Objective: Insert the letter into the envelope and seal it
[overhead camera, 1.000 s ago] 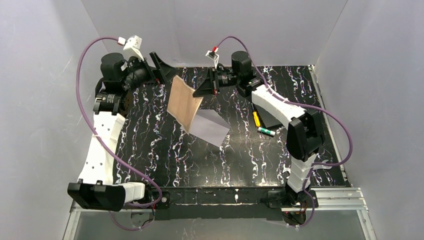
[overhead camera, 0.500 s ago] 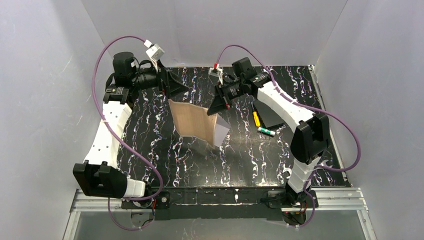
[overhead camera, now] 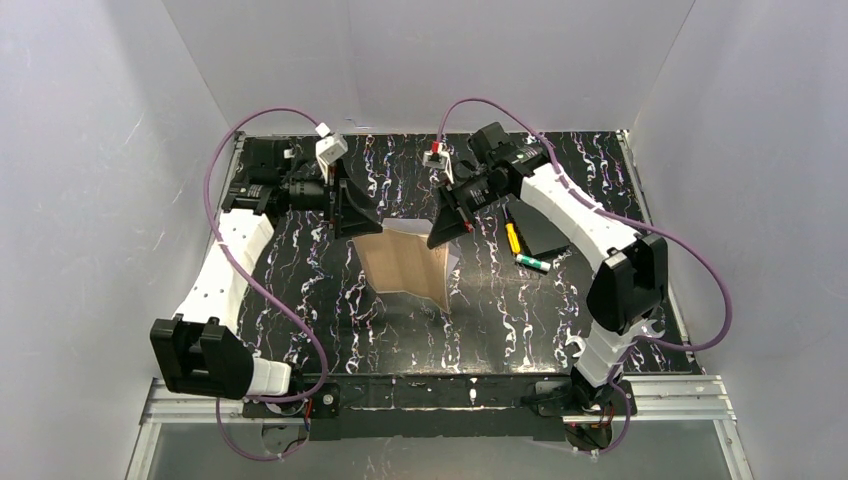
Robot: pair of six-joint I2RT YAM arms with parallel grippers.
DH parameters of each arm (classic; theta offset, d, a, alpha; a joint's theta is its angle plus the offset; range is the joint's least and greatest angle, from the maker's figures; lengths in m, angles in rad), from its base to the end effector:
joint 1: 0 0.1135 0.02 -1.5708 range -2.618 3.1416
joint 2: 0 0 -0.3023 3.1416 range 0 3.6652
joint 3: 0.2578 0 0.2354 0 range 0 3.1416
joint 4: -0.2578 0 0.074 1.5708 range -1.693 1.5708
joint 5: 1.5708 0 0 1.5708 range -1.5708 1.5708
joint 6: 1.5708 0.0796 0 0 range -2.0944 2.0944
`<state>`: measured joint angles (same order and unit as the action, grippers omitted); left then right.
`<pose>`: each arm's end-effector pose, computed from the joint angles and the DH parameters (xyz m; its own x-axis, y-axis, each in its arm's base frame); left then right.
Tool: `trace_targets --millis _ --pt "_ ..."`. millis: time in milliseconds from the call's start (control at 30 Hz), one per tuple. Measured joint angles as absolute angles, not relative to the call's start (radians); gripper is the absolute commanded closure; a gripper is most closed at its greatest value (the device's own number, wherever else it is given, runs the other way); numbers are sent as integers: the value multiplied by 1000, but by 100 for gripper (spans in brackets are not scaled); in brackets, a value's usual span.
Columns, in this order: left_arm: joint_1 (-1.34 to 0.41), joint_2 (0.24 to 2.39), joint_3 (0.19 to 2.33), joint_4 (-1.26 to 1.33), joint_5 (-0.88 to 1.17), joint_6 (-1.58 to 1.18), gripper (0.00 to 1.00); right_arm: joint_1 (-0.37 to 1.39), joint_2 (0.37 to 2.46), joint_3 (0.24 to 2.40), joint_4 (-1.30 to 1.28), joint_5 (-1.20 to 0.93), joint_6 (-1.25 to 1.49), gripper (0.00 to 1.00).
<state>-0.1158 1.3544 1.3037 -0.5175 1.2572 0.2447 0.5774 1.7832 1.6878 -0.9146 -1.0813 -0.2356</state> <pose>0.2580 -0.1062 0.4041 -0.3170 0.1121 -0.9418 0.9367 0.1923 -0.2924 0.2761 0.2637 0.3527 -0.5382 -0.4816 -0.6916 -0.7976 0.0260 0.6026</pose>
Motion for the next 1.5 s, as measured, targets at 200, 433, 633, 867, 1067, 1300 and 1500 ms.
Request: trace_targets --millis 200,433,633,867,1067,1300,1500 --pt "-156 1369 1285 -599 1235 343 12 578 1740 1685 -917 -1127 -234 99" --pt "-167 1472 1287 -721 1193 477 17 578 1697 1637 -911 -1142 -224 99" --pt "-166 1497 1338 -857 1156 609 48 578 1677 1621 -911 -1145 -214 99" --pt "-166 1495 1361 -919 1156 671 59 584 1672 1616 -911 -1139 -214 99" --pt "-167 1486 1361 -932 1160 682 70 592 1663 1605 -918 -1127 -215 99" --pt "-168 1478 1361 -937 1156 678 100 601 1655 1605 -920 -1113 -221 99" --pt "-168 1473 1361 -939 1163 678 100 603 1655 1605 -924 -1093 -224 95"
